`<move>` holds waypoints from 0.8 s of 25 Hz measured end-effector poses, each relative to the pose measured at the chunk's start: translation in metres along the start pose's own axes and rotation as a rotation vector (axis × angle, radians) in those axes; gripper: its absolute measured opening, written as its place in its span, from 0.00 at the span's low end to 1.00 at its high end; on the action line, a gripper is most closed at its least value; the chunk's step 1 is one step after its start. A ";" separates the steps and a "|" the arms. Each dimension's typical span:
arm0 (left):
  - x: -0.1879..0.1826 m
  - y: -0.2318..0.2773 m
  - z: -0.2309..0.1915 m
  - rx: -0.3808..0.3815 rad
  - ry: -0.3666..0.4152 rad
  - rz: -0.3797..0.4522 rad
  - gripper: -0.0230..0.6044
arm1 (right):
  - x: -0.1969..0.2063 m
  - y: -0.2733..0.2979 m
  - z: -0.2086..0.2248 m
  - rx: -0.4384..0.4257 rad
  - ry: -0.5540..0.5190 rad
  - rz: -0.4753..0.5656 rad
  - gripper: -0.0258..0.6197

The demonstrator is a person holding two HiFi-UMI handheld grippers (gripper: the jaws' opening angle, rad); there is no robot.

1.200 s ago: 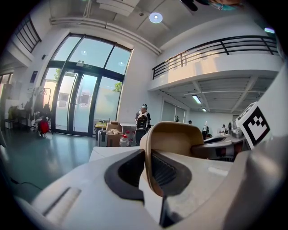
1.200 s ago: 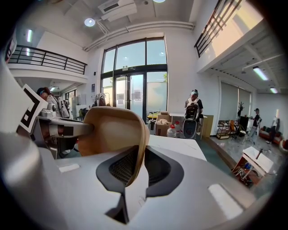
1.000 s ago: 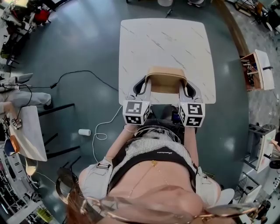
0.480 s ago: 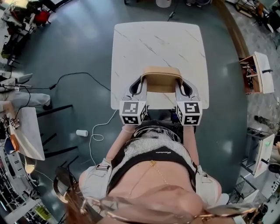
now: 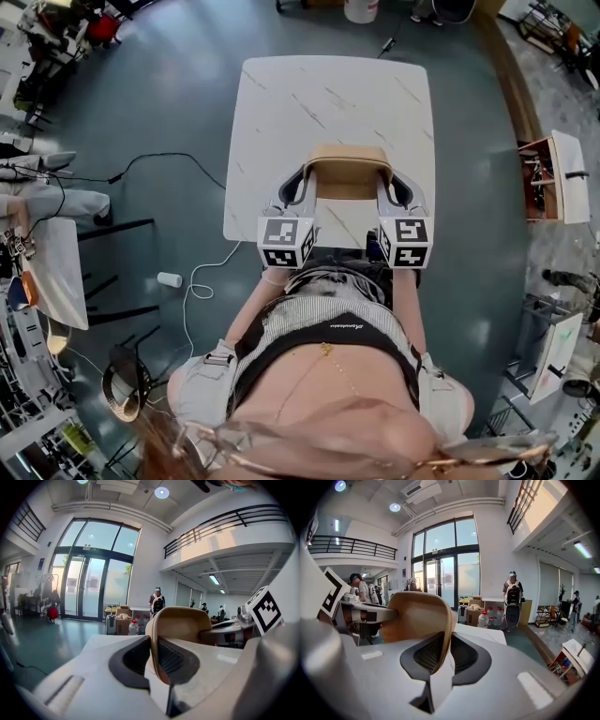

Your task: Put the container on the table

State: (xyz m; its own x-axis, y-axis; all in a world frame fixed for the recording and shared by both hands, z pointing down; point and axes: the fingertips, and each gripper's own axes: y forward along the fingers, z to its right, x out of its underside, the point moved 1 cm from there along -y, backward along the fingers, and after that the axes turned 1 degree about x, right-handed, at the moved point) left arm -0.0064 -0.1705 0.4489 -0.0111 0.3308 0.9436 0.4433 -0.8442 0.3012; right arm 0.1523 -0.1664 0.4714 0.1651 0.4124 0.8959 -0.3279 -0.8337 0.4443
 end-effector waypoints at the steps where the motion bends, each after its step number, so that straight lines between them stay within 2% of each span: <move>1: -0.001 0.003 0.000 -0.008 0.000 -0.002 0.09 | -0.001 0.002 0.002 -0.009 0.000 0.001 0.15; 14: 0.002 0.034 0.034 -0.056 -0.008 -0.029 0.09 | 0.008 0.007 0.049 -0.069 -0.003 -0.015 0.15; 20: 0.004 0.039 0.027 -0.071 -0.021 -0.033 0.09 | 0.008 0.018 0.049 -0.080 -0.015 -0.022 0.15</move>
State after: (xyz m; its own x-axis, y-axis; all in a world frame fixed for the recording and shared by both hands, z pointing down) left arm 0.0351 -0.1902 0.4609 -0.0059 0.3673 0.9301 0.3781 -0.8602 0.3421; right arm 0.1933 -0.1955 0.4867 0.1868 0.4239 0.8862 -0.3976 -0.7923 0.4628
